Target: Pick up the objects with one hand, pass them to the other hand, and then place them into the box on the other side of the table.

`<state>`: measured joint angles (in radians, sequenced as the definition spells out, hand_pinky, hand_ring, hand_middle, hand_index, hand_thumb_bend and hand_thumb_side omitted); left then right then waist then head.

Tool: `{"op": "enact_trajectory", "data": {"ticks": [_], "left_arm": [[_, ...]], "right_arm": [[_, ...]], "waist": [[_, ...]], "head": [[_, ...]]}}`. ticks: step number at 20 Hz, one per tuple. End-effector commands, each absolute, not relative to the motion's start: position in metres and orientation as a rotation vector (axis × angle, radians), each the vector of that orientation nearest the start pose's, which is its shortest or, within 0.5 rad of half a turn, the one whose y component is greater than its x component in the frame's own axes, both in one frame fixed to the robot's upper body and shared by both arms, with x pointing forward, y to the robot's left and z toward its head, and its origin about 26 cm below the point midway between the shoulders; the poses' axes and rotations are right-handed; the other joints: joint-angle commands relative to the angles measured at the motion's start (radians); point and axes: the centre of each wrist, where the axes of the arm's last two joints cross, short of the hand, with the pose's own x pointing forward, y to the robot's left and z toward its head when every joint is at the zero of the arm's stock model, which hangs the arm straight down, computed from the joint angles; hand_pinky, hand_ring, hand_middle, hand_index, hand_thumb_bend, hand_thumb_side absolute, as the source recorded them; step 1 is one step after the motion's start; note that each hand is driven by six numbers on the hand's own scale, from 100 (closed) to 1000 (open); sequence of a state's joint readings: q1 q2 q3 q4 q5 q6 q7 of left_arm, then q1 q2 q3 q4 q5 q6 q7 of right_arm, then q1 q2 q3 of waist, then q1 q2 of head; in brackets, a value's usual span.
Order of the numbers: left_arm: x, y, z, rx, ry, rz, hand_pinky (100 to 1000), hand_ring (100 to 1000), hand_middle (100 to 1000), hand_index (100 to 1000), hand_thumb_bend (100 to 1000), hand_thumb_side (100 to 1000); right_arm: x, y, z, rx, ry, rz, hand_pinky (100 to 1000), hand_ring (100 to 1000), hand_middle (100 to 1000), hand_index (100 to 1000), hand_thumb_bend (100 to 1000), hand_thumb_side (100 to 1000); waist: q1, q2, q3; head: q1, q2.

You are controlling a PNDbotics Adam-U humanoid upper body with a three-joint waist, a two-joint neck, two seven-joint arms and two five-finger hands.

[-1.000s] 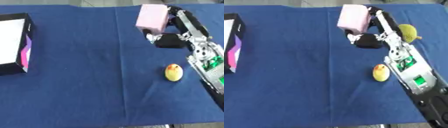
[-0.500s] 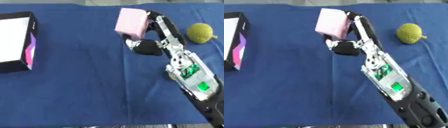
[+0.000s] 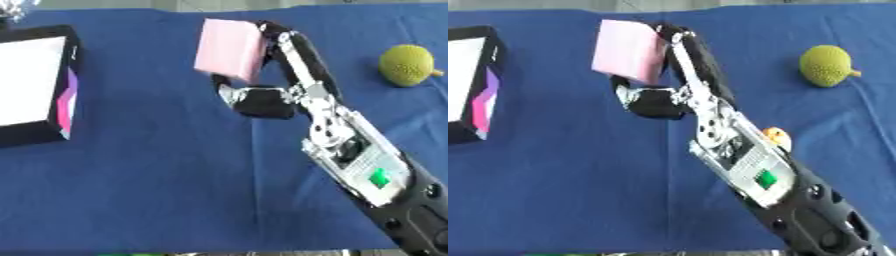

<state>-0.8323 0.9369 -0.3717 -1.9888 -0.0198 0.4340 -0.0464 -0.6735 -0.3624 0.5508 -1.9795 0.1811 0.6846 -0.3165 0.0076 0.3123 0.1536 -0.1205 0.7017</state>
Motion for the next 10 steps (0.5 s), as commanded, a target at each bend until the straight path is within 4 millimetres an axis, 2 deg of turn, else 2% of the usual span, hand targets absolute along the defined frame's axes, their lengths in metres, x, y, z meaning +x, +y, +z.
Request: {"op": "enact_trajectory", "data": {"ticks": [1,4,7,10], "left_arm": [[0.292,0.211,0.346,0.756,-1.966,-1.211,833,818,826,920,341,466],[0.291,0.192,0.339,0.758,-1.907,-1.295,841,823,831,923,370,451],[0.290,0.175,0.333,0.766,-1.848,-1.370,855,832,841,923,427,400],[0.289,0.165,0.329,0.785,-1.795,-1.411,858,834,842,923,446,392]], "right_arm": [[0.278,-0.099,0.244,-0.438,-2.003,0.673,812,486,407,648,100,100],[0.275,-0.093,0.245,-0.440,-2.005,0.701,812,486,407,647,100,100],[0.273,-0.088,0.245,-0.433,-2.004,0.732,812,486,407,645,100,100],[0.272,-0.086,0.245,-0.440,-1.999,0.745,811,486,406,645,100,100]], "waist": [[0.005,-0.028,0.007],[0.005,-0.030,0.015],[0.007,-0.031,0.026],[0.007,-0.031,0.031]], "head": [[-0.003,-0.005],[-0.010,-0.006],[-0.015,-0.008],[-0.014,-0.009]]}}
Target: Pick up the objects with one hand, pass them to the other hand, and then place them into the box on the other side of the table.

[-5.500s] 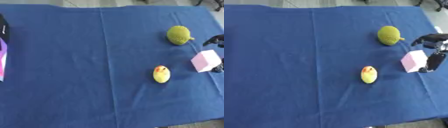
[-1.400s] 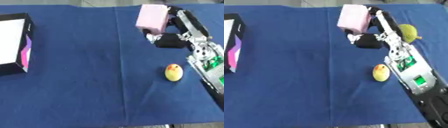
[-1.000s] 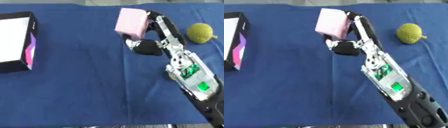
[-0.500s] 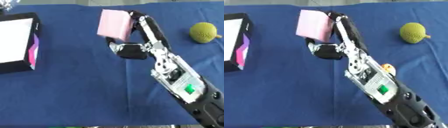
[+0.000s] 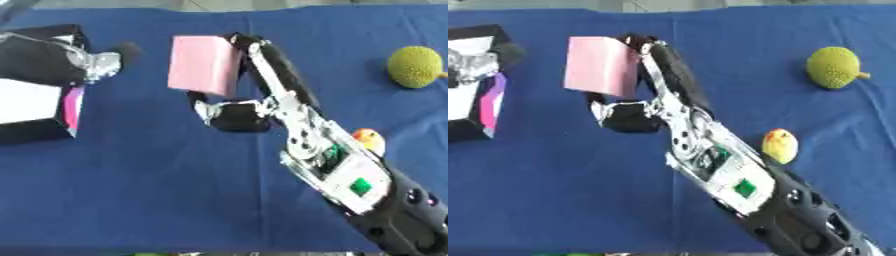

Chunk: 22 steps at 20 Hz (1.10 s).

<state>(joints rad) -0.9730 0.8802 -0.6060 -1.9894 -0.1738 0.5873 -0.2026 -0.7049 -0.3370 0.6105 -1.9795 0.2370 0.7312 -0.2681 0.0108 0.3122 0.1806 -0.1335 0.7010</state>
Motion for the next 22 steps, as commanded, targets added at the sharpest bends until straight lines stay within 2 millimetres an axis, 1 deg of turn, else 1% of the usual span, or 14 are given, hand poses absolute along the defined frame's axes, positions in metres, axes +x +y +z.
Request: {"op": "enact_trajectory", "data": {"ticks": [1,2,6,9,13,17,19,20,21,22], "left_arm": [[0.288,0.163,0.329,0.794,-1.784,-1.421,858,834,842,923,446,392],[0.288,0.161,0.328,0.799,-1.774,-1.435,854,827,829,899,508,368],[0.286,0.147,0.324,0.807,-1.739,-1.494,856,830,831,900,523,377],[0.284,0.141,0.324,0.827,-1.713,-1.525,856,831,831,898,527,374],[0.282,0.134,0.324,0.854,-1.681,-1.559,860,834,834,907,520,363],[0.280,0.128,0.327,0.882,-1.664,-1.587,867,842,846,920,526,356],[0.279,0.127,0.331,0.906,-1.668,-1.593,873,847,854,924,506,310],[0.279,0.126,0.332,0.922,-1.676,-1.593,875,847,854,923,460,297],[0.279,0.127,0.333,0.941,-1.685,-1.594,876,848,855,921,467,269],[0.279,0.127,0.334,0.958,-1.692,-1.596,876,848,855,915,445,255]], "right_arm": [[0.272,-0.086,0.245,-0.443,-1.998,0.746,811,486,406,645,100,100],[0.272,-0.086,0.246,-0.446,-1.996,0.740,803,477,406,648,100,100],[0.270,-0.082,0.248,-0.450,-1.984,0.694,801,471,405,650,100,114],[0.269,-0.078,0.249,-0.445,-1.982,0.671,792,464,406,654,100,164],[0.266,-0.074,0.248,-0.446,-1.962,0.623,783,453,401,655,100,237],[0.263,-0.069,0.247,-0.414,-1.953,0.595,783,451,399,654,100,252],[0.262,-0.067,0.247,-0.395,-1.953,0.589,786,449,396,652,100,255],[0.262,-0.067,0.247,-0.388,-1.952,0.587,786,449,396,652,100,238],[0.262,-0.067,0.246,-0.382,-1.953,0.585,787,450,396,652,100,253],[0.262,-0.067,0.246,-0.380,-1.953,0.584,787,449,396,651,100,250]], "waist": [[0.004,-0.031,0.004],[0.004,-0.030,0.004],[0.003,-0.029,0.006],[0.002,-0.028,0.009],[0.000,-0.027,0.013],[-0.001,-0.026,0.016],[-0.001,-0.024,0.018],[-0.001,-0.024,0.019],[-0.002,-0.023,0.020],[-0.002,-0.022,0.020]], "head": [[-0.001,-0.008],[-0.001,-0.007],[-0.003,0.002],[-0.003,0.004],[-0.003,0.003],[0.000,0.001],[0.001,-0.002],[0.002,-0.003],[0.002,-0.004],[0.002,-0.005]]}}
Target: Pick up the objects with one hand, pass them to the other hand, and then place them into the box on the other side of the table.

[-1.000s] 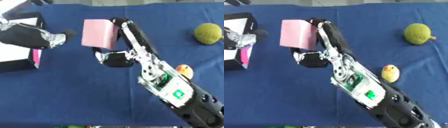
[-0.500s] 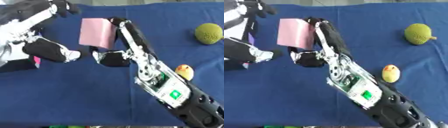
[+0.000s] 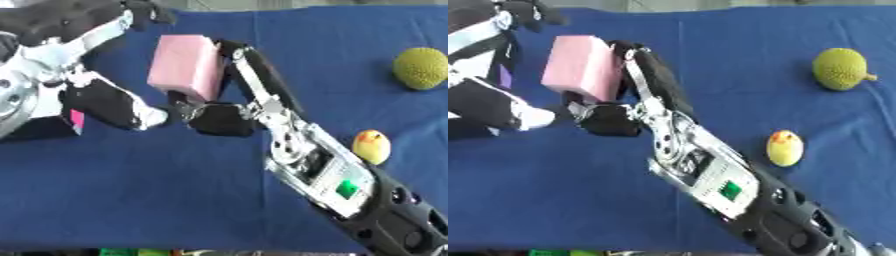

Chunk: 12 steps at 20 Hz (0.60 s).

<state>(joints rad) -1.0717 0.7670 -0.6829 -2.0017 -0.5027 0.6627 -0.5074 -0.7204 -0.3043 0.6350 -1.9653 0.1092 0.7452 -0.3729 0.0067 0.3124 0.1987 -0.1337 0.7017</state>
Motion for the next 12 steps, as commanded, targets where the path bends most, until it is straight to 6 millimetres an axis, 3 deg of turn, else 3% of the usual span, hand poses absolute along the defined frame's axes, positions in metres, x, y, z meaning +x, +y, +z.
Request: {"op": "enact_trajectory", "data": {"ticks": [1,7,12], "left_arm": [[0.2790,0.1274,0.3340,0.974,-1.694,-1.602,875,847,852,909,413,234],[0.2784,0.1234,0.3309,1.028,-1.660,-1.677,875,847,851,901,269,231],[0.2773,0.1204,0.3324,1.031,-1.657,-1.687,873,846,851,899,238,255]], "right_arm": [[0.2616,-0.0667,0.2455,-0.379,-1.953,0.583,787,449,396,651,100,249],[0.2600,-0.0648,0.2438,-0.374,-1.981,0.606,788,460,395,648,100,221],[0.2591,-0.0638,0.2427,-0.383,-1.992,0.634,788,462,394,647,100,209]], "waist": [[0.003,-0.022,0.002],[0.002,-0.022,0.001],[0.000,-0.021,0.000]], "head": [[0.002,-0.005],[0.001,-0.007],[0.000,-0.006]]}}
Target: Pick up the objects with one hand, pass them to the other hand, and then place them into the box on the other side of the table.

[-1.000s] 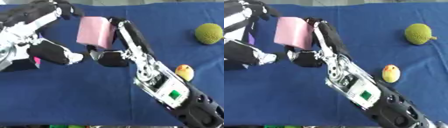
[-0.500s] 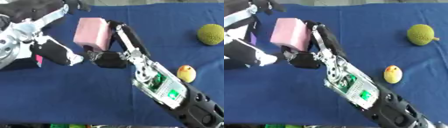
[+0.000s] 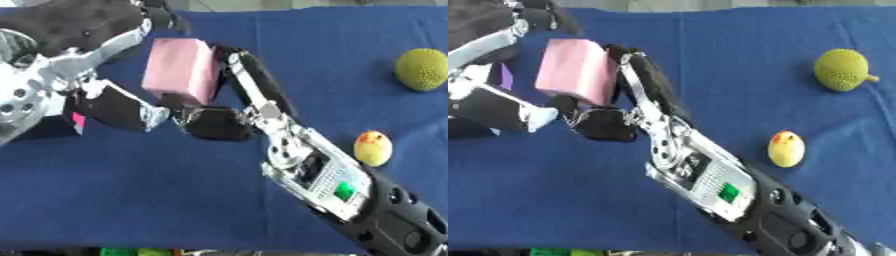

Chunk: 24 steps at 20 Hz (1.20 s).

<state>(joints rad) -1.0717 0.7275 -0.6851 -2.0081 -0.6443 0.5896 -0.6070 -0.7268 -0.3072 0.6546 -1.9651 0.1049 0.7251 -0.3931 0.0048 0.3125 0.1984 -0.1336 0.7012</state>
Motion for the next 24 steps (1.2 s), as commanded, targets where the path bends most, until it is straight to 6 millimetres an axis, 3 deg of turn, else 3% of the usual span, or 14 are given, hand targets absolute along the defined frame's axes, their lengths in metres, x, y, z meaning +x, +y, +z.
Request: {"op": "enact_trajectory", "data": {"ticks": [1,12,19,24], "left_arm": [[0.2771,0.1200,0.3326,1.030,-1.657,-1.690,873,847,851,899,251,255],[0.2777,0.1201,0.3297,1.018,-1.615,-1.677,865,836,826,895,233,254],[0.2782,0.1205,0.3278,1.002,-1.630,-1.654,813,714,606,751,260,202],[0.2783,0.1202,0.3263,0.985,-1.635,-1.645,769,636,500,648,185,192]], "right_arm": [[0.2591,-0.0637,0.2427,-0.384,-1.993,0.638,788,462,394,647,100,209],[0.2578,-0.0621,0.2416,-0.391,-2.035,0.690,790,465,395,645,100,170],[0.2606,-0.0682,0.2378,-0.406,-2.030,0.720,794,472,401,649,100,155],[0.2614,-0.0700,0.2367,-0.403,-2.030,0.728,795,478,408,654,100,130]], "waist": [[0.002,-0.021,0.000],[0.000,-0.020,-0.003],[0.000,-0.019,-0.005],[-0.001,-0.018,-0.005]], "head": [[0.000,-0.005],[0.005,-0.006],[0.005,-0.003],[0.007,-0.003]]}}
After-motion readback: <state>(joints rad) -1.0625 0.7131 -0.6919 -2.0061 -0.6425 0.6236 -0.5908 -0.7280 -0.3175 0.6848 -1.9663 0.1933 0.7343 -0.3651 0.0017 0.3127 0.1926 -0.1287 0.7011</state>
